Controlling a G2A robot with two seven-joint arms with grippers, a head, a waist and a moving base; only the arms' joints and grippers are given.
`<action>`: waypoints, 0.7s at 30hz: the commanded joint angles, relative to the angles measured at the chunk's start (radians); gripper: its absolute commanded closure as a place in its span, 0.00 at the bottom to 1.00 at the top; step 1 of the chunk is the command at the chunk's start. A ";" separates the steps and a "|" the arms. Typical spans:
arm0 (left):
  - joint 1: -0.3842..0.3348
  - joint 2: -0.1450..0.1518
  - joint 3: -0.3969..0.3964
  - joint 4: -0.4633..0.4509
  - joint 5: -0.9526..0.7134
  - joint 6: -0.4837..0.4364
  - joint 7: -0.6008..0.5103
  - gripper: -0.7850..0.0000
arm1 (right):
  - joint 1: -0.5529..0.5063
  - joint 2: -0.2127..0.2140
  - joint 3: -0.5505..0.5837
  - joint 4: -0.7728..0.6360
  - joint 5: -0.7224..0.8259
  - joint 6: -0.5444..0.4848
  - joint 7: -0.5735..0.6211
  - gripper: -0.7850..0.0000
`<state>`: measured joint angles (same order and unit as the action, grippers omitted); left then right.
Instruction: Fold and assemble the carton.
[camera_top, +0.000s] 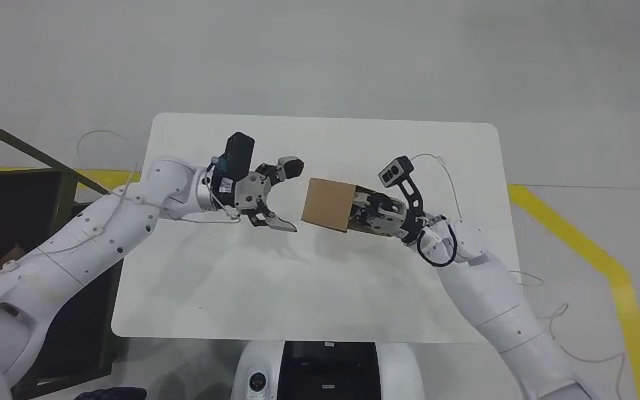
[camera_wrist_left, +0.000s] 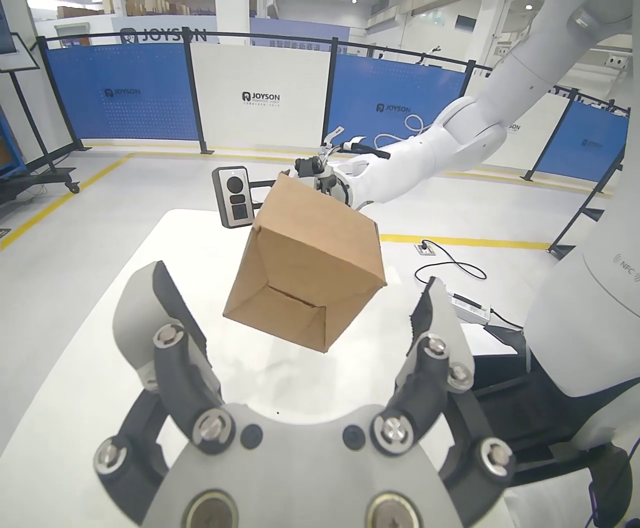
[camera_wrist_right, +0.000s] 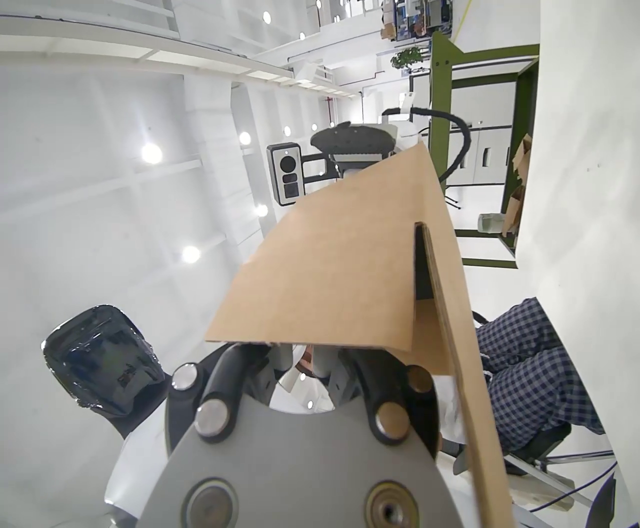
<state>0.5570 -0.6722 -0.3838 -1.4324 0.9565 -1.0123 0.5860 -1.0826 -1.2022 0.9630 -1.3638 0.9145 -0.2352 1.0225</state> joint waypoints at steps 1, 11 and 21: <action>0.001 0.003 0.008 -0.016 0.016 0.000 -0.005 0.00 | 0.002 -0.003 -0.003 0.005 0.011 0.007 0.010 1.00; -0.017 0.014 0.002 -0.022 0.092 0.000 -0.007 0.00 | 0.023 -0.014 -0.009 0.032 0.005 0.057 0.041 1.00; 0.001 0.007 -0.032 -0.041 0.211 0.000 0.051 0.00 | 0.031 -0.020 -0.009 0.035 -0.012 0.121 0.060 1.00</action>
<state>0.5570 -0.6641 -0.4141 -1.4730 1.1583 -1.0123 0.6309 -1.0518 -1.2219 0.9531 -1.3300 0.9042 -0.1185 1.0821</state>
